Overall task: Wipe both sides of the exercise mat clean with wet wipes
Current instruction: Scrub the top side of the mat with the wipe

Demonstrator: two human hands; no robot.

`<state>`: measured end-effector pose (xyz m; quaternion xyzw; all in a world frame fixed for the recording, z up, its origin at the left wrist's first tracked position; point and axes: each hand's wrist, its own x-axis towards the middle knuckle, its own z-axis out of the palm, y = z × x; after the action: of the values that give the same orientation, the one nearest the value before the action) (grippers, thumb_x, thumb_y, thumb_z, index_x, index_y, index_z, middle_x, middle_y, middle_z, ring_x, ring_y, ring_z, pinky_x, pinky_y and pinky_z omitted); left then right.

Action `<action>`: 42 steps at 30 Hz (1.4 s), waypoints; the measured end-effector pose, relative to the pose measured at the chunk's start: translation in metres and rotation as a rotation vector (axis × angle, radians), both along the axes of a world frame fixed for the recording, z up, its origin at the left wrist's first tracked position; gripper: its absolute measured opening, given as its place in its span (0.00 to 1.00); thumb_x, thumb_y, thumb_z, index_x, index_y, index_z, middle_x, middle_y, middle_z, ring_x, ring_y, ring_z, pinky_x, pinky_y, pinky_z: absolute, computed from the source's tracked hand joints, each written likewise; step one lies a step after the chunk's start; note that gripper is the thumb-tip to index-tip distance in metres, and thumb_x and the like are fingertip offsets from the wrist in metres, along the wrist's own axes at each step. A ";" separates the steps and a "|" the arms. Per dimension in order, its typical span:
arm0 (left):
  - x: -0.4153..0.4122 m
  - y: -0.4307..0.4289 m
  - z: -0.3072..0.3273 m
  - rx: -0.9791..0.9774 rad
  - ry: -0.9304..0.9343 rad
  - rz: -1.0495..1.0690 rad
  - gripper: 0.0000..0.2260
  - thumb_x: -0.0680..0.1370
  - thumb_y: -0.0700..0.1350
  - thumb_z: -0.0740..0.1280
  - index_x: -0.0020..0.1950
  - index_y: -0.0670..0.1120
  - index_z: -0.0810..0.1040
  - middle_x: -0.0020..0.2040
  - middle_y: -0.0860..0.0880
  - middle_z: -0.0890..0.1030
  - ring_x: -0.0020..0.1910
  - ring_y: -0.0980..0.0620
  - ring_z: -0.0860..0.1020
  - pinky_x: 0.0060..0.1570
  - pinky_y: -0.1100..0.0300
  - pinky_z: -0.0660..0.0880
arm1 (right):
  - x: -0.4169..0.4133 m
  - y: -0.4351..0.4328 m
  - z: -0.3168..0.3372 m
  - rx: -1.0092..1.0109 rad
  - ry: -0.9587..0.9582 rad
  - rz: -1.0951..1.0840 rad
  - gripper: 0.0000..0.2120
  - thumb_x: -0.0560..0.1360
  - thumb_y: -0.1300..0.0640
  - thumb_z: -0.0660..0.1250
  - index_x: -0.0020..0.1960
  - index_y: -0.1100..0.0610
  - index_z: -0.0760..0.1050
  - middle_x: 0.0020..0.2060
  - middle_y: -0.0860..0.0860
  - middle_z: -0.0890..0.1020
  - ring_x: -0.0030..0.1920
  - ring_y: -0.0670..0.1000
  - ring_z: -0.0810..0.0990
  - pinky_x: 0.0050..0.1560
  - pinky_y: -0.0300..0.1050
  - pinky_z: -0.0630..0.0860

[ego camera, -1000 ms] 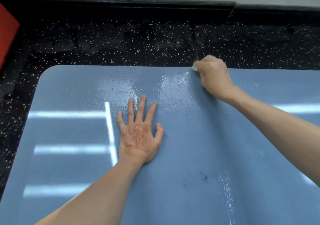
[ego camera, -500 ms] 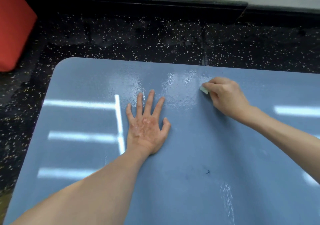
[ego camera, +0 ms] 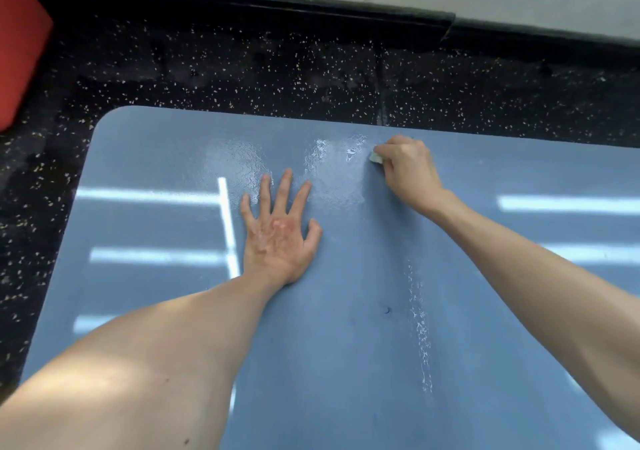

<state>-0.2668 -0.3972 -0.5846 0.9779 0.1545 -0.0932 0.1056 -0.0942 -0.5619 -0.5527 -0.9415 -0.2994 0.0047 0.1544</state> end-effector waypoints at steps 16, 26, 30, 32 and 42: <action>0.002 0.001 -0.006 -0.004 -0.082 0.024 0.27 0.80 0.55 0.54 0.80 0.56 0.53 0.81 0.53 0.47 0.80 0.46 0.43 0.75 0.39 0.41 | -0.092 -0.064 -0.008 0.032 0.124 0.242 0.12 0.66 0.67 0.56 0.41 0.65 0.78 0.40 0.58 0.78 0.36 0.61 0.77 0.32 0.48 0.74; -0.010 -0.023 -0.008 0.086 -0.024 0.046 0.26 0.84 0.53 0.48 0.81 0.49 0.49 0.82 0.48 0.46 0.79 0.42 0.45 0.75 0.43 0.44 | -0.146 -0.093 -0.015 0.094 0.168 0.384 0.11 0.66 0.67 0.56 0.39 0.66 0.78 0.38 0.59 0.78 0.36 0.60 0.77 0.32 0.43 0.69; -0.082 -0.081 -0.007 0.005 -0.022 0.033 0.27 0.83 0.55 0.47 0.81 0.48 0.51 0.82 0.48 0.47 0.80 0.43 0.47 0.75 0.45 0.44 | -0.140 -0.081 -0.013 0.136 0.141 0.206 0.13 0.67 0.64 0.53 0.38 0.67 0.76 0.38 0.61 0.76 0.35 0.63 0.75 0.34 0.53 0.74; -0.124 -0.111 -0.011 0.033 -0.044 -0.027 0.29 0.81 0.56 0.45 0.80 0.46 0.57 0.81 0.46 0.54 0.79 0.41 0.54 0.73 0.45 0.47 | -0.178 -0.096 -0.017 0.118 0.144 0.310 0.11 0.67 0.66 0.55 0.38 0.67 0.75 0.37 0.60 0.75 0.35 0.61 0.74 0.33 0.52 0.74; -0.138 -0.122 -0.012 0.062 -0.043 -0.019 0.33 0.78 0.59 0.41 0.81 0.48 0.54 0.81 0.49 0.51 0.80 0.44 0.51 0.73 0.49 0.43 | -0.243 -0.124 -0.017 0.164 0.197 0.389 0.16 0.71 0.61 0.51 0.40 0.64 0.76 0.37 0.58 0.75 0.34 0.59 0.74 0.32 0.45 0.71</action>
<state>-0.4043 -0.5192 -0.5962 0.9839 0.1456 -0.0686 0.0775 -0.3368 -0.6857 -0.5701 -0.8453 -0.4581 0.1020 0.2553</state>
